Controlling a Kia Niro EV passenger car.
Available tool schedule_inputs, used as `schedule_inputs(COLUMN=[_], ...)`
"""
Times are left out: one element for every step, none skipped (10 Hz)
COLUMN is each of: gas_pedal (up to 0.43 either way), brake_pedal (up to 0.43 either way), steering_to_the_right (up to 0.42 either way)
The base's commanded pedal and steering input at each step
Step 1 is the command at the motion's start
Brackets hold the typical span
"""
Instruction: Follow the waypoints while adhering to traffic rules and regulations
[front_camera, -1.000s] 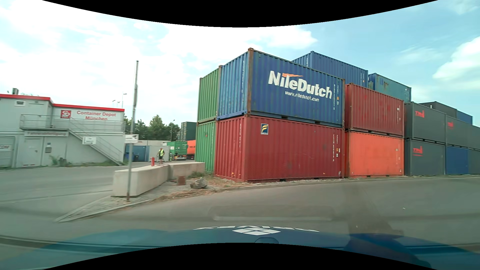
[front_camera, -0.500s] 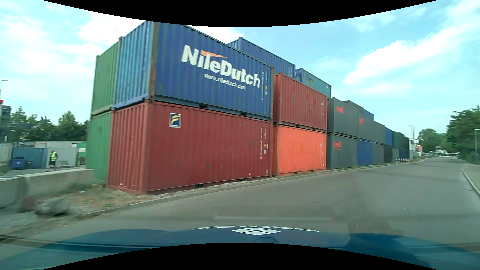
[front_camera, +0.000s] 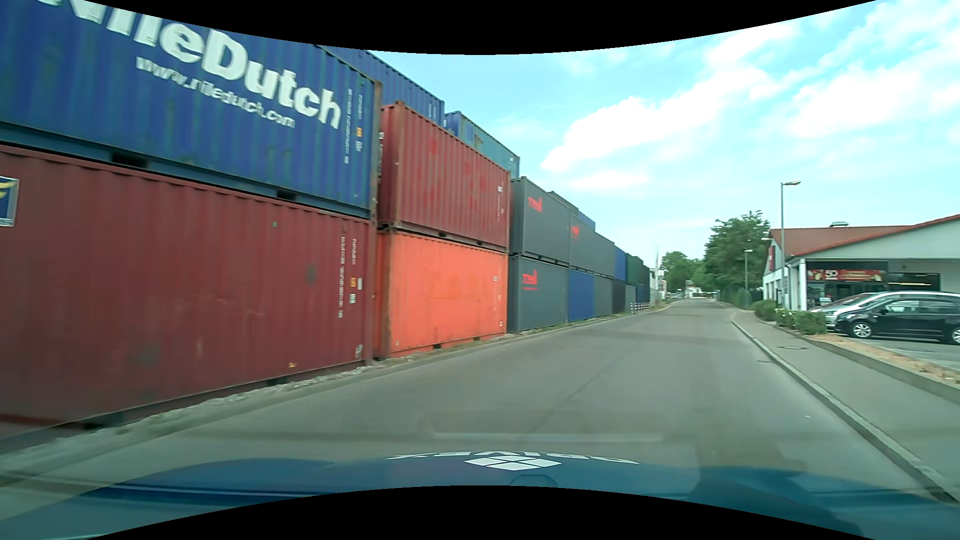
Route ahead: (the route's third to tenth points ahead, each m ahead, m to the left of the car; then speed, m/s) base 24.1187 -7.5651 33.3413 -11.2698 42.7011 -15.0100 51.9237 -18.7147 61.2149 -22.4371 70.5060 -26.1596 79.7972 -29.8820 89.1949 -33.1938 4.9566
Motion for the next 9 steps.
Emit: schedule_inputs(gas_pedal=[0.197, 0.228, 0.24, 0.24, 0.24, 0.24, 0.24, 0.24, 0.24], brake_pedal=[0.0, 0.0, 0.0, 0.0, 0.0, 0.0, 0.0, 0.0, 0.0], steering_to_the_right=[0.457, 0.407, 0.36, 0.322, 0.277, 0.224, 0.188, 0.146, 0.115])
